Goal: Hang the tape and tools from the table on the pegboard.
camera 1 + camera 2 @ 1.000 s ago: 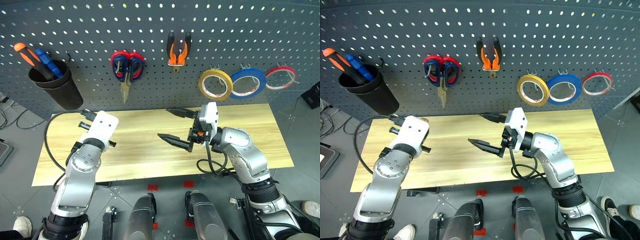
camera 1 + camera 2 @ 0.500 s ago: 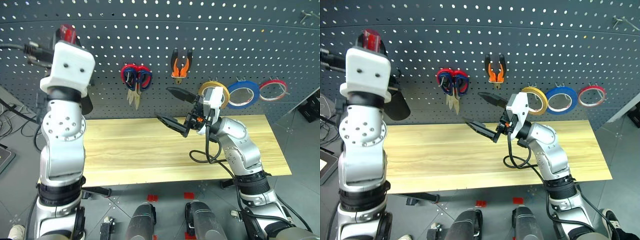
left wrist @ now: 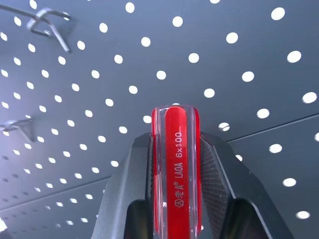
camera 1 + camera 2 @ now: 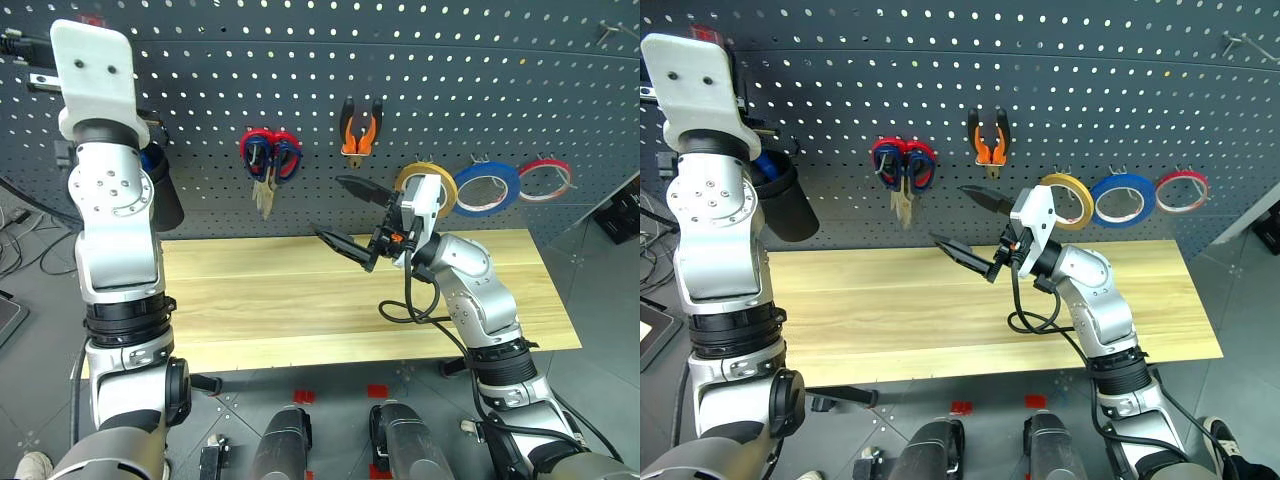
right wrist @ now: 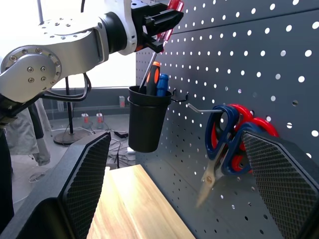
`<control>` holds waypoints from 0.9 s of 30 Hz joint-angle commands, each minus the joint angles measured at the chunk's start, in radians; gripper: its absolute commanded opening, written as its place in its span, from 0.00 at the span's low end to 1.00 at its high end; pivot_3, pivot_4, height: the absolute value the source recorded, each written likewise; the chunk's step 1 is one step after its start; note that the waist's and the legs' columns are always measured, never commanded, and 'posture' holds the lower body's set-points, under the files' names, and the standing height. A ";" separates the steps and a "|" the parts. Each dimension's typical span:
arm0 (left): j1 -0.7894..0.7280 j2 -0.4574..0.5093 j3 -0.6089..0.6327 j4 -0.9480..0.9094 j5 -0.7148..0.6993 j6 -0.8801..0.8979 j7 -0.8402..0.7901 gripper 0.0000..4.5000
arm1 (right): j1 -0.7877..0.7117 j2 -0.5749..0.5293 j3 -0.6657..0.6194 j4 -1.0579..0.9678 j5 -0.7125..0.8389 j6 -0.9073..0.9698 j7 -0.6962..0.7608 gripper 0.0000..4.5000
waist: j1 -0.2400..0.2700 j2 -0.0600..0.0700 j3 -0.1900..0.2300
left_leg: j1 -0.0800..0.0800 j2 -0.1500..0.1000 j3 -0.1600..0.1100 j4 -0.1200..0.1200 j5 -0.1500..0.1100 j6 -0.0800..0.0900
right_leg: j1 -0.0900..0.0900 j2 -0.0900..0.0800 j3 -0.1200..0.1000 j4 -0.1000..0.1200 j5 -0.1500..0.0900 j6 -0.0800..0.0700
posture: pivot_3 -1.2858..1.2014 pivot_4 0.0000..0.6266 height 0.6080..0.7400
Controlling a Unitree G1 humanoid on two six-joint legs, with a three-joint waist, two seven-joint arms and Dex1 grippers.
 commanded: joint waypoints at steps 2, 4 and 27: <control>-0.010 -0.041 0.048 -0.016 -0.058 0.040 0.017 0.21 | -0.021 0.001 -0.013 -0.015 -0.002 -0.028 -0.008 1.00 | -0.002 0.000 0.000 | 0.000 0.000 0.000 0.000 0.000 0.000 | 0.000 0.000 0.000 0.000 0.000 0.000 | 0.47 0.27 1.00; -0.008 -0.050 0.061 -0.022 -0.066 0.057 0.030 0.28 | -0.019 -0.001 -0.012 -0.017 -0.003 -0.029 -0.008 1.00 | -0.005 0.000 0.000 | 0.000 0.000 0.000 0.000 0.000 0.000 | 0.000 0.000 0.000 0.000 0.000 0.000 | 0.47 0.27 1.00; 0.138 -0.087 -0.037 -0.264 -0.205 0.125 -0.128 0.99 | 0.019 -0.046 0.005 -0.036 -0.025 -0.065 0.032 1.00 | -0.005 0.001 -0.028 | 0.001 -0.001 0.000 0.001 0.000 0.000 | 0.001 0.000 0.001 0.001 0.000 0.000 | 0.47 0.24 1.00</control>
